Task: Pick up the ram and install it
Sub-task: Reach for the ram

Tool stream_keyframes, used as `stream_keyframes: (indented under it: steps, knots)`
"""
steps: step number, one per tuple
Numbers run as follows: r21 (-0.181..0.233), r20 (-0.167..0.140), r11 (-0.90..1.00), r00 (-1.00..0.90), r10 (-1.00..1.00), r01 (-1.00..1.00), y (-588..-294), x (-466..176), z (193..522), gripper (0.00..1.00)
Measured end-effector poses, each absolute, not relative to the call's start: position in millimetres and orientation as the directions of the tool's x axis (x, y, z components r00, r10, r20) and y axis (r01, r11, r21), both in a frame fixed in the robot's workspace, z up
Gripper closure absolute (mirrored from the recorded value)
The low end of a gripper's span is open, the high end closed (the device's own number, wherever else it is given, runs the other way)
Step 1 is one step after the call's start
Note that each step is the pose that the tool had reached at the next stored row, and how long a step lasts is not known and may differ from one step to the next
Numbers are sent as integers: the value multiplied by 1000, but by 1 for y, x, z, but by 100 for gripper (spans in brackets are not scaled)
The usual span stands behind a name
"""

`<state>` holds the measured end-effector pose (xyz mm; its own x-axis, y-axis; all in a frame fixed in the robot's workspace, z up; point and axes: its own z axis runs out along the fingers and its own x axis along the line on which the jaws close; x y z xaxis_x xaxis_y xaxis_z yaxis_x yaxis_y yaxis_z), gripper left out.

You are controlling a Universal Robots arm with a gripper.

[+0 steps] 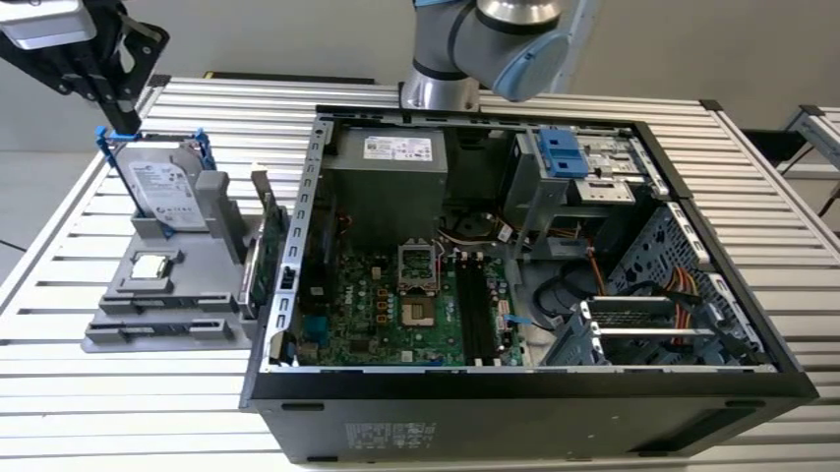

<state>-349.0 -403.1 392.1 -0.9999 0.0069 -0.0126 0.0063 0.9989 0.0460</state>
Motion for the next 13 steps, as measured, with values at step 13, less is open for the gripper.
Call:
stream_keyframes:
  steps: [13]
  knots:
    - [46,-13,999,-1000,-8,-8,-403,-360,392,100]
